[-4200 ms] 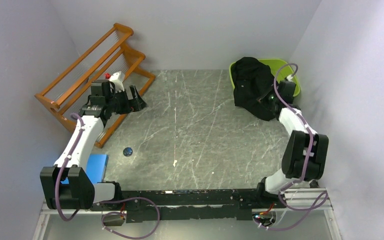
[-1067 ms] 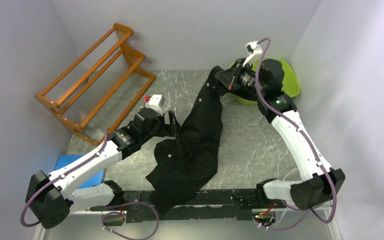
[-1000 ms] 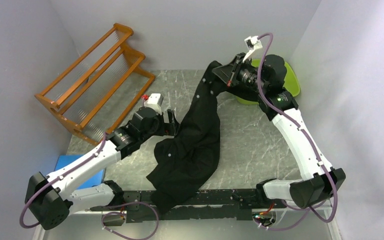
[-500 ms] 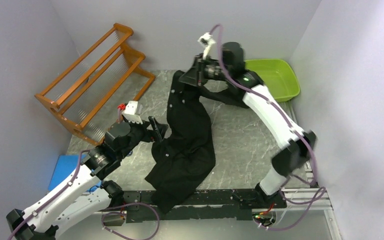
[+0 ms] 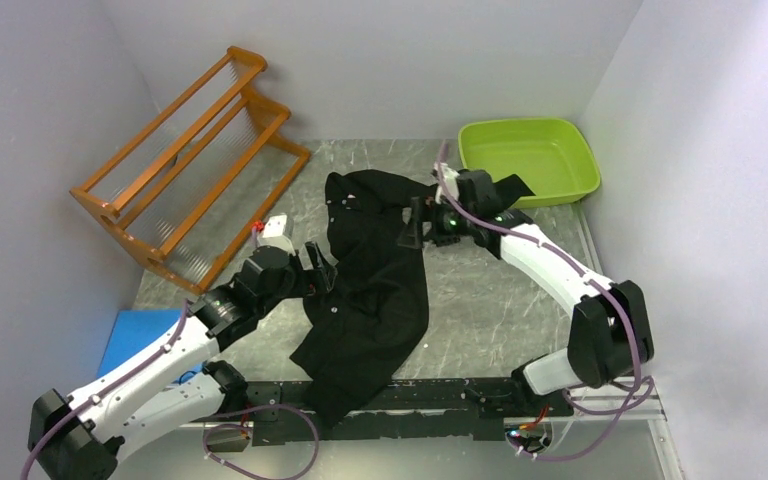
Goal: Pin the brooch onto the clothing
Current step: Flatten out the clothes at the center of the board.
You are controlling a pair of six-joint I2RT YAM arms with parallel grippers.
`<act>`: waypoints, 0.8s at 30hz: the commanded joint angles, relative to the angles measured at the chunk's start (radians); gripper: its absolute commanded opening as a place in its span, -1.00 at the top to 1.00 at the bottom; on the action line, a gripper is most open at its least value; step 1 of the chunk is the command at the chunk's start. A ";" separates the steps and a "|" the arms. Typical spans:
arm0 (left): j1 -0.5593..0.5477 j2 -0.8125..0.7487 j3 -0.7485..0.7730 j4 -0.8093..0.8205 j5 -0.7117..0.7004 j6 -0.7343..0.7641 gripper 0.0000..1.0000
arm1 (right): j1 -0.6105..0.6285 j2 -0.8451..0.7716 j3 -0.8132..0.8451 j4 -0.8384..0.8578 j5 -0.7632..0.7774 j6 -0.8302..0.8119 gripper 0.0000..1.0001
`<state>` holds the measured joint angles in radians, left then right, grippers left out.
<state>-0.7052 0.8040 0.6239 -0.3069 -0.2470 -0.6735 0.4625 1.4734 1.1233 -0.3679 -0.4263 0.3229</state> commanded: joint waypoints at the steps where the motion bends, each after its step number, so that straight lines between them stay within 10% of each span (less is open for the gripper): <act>1: 0.011 0.044 -0.023 -0.011 -0.020 -0.106 -0.93 | -0.138 -0.019 -0.235 0.240 -0.103 0.110 -0.64; 17: 0.131 0.076 -0.067 0.075 0.232 -0.148 -0.93 | -0.176 0.324 -0.269 0.627 -0.323 0.278 -0.24; 21: 0.136 0.040 -0.080 0.079 0.235 -0.145 -0.93 | -0.151 0.347 -0.230 0.648 -0.330 0.298 0.13; 24: 0.138 0.029 -0.081 0.078 0.233 -0.139 -0.93 | -0.148 0.294 -0.225 0.618 -0.314 0.277 0.82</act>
<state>-0.5747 0.8581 0.5446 -0.2676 -0.0376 -0.8070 0.3038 1.8286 0.8536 0.1925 -0.7212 0.5953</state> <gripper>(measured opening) 0.963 0.274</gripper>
